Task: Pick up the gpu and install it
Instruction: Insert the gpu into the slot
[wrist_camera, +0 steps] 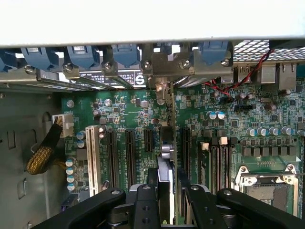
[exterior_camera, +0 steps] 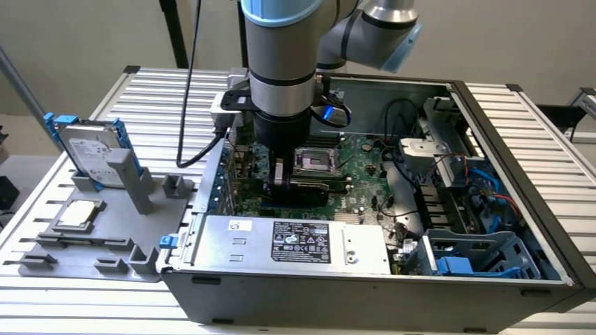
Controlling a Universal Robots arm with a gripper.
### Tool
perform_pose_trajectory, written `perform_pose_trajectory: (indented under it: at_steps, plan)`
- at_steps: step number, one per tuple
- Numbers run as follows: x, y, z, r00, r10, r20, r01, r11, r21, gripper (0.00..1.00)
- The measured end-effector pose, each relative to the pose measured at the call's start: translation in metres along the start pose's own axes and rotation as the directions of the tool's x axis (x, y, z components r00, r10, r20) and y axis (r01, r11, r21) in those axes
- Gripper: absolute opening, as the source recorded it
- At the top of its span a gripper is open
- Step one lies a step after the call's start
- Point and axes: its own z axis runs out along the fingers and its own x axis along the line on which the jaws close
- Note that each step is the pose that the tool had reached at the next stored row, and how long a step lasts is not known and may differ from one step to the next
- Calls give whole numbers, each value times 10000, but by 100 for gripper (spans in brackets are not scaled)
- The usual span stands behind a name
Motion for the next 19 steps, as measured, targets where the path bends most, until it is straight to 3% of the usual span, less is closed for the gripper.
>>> perform_pose_trajectory:
  at_steps: [2, 3, 8, 16, 19]
  plan:
    - [-1, 1, 4, 10000, 4, 8, -4, 10000, 5, 28]
    - [-1, 1, 4, 10000, 4, 7, -4, 10000, 5, 35]
    - [-1, -1, -44, 10000, 0, -2, 0, 10000, -7, 35]
    - [-8, -6, -354, 10000, 1, -3, -1, 10000, -28, 35]
    - [-9, -7, -408, 10000, 1, -2, -1, 10000, -31, 33]
